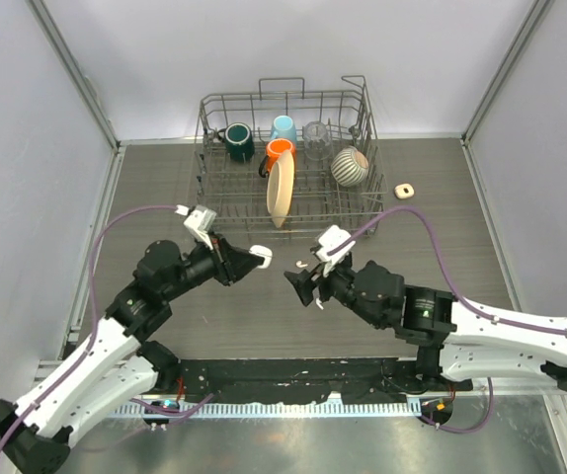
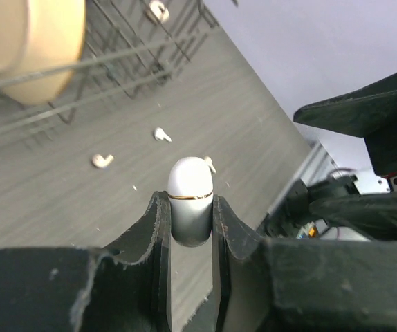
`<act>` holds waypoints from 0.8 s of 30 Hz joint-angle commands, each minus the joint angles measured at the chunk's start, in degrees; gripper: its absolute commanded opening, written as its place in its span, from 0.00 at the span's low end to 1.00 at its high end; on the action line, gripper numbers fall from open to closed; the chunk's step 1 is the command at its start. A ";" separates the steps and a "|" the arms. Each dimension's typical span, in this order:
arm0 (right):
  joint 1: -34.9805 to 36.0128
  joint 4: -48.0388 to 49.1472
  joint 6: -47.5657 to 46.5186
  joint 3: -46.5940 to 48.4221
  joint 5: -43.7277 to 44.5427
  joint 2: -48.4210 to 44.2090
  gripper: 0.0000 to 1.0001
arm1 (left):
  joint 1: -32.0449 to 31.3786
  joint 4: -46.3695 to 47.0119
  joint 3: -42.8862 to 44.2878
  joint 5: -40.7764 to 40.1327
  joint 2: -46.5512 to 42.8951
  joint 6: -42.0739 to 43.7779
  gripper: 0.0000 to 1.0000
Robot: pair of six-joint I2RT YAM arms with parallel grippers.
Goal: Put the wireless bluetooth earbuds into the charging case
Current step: Pick up the charging case at the center of the board.
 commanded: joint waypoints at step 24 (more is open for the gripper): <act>-20.82 36.91 84.62 -15.82 -32.25 8.56 0.75 | 0.19 41.49 -24.07 -1.04 -14.53 21.27 0.00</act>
